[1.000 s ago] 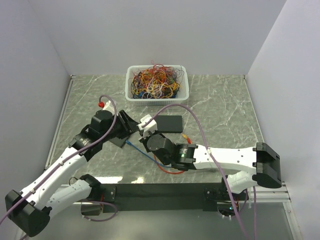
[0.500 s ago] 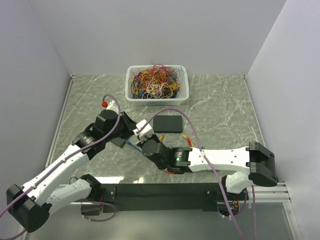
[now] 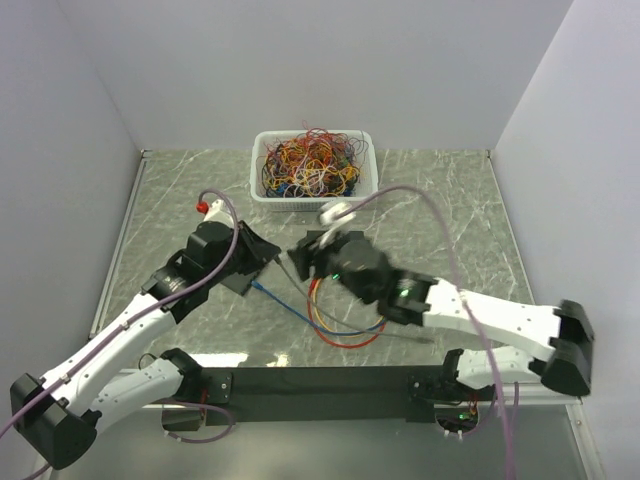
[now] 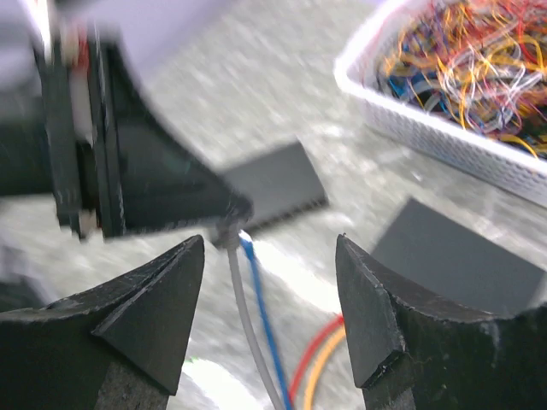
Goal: Insert the plug into the switch port
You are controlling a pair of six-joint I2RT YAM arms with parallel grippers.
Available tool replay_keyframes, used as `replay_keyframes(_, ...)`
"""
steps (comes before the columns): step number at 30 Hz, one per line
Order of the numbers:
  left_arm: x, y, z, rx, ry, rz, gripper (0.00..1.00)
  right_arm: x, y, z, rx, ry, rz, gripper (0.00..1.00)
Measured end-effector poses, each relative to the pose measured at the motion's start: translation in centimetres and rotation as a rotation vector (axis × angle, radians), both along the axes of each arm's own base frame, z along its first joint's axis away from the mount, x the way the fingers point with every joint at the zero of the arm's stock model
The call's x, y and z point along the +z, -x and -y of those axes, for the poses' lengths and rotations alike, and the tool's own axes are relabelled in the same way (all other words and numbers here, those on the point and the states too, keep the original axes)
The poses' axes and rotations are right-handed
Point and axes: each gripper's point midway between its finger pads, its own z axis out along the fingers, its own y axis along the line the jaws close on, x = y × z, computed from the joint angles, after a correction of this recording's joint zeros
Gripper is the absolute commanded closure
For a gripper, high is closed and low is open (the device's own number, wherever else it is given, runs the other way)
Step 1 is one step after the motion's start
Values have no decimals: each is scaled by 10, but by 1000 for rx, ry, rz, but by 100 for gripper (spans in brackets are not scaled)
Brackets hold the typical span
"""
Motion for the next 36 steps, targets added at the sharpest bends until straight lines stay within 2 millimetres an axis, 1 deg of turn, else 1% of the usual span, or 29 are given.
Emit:
replay_keyframes(2, 6, -1, -1, -5, 10, 56, 99, 16, -7, 12, 31, -107, -18, 32)
replay_keyframes(4, 11, 0, -2, -13, 26, 109, 99, 24, -12, 24, 81, -190, -41, 34)
replay_keyframes(5, 15, 1, -2, -22, 43, 150, 99, 27, -12, 26, 115, -224, -55, 35)
replay_keyframes(7, 21, 4, -1, -41, 71, 217, 99, 27, -9, 22, 210, -272, -90, 37)
replay_keyframes(11, 39, 10, 6, -105, 136, 350, 100, 23, 8, 4, 461, -368, -205, 41)
replay_keyframes(14, 58, 17, 13, -166, 183, 439, 99, 18, 21, -2, 613, -434, -293, 41)
replay_keyframes(18, 90, 30, 18, -234, 244, 564, 100, 15, 34, -5, 744, -492, -379, 41)
replay_keyframes(21, 110, 40, 20, -278, 285, 640, 99, 20, 41, -8, 816, -524, -399, 42)
replay_keyframes(23, 118, 45, 21, -301, 302, 674, 100, 26, 46, -8, 862, -547, -403, 43)
replay_keyframes(26, 121, 50, 23, -327, 316, 697, 99, 34, 52, -8, 915, -583, -403, 43)
replay_keyframes(31, 112, 54, 26, -354, 318, 693, 99, 42, 57, -9, 987, -650, -434, 47)
replay_keyframes(36, 112, 57, 27, -371, 324, 703, 100, 29, 55, -15, 994, -679, -548, 54)
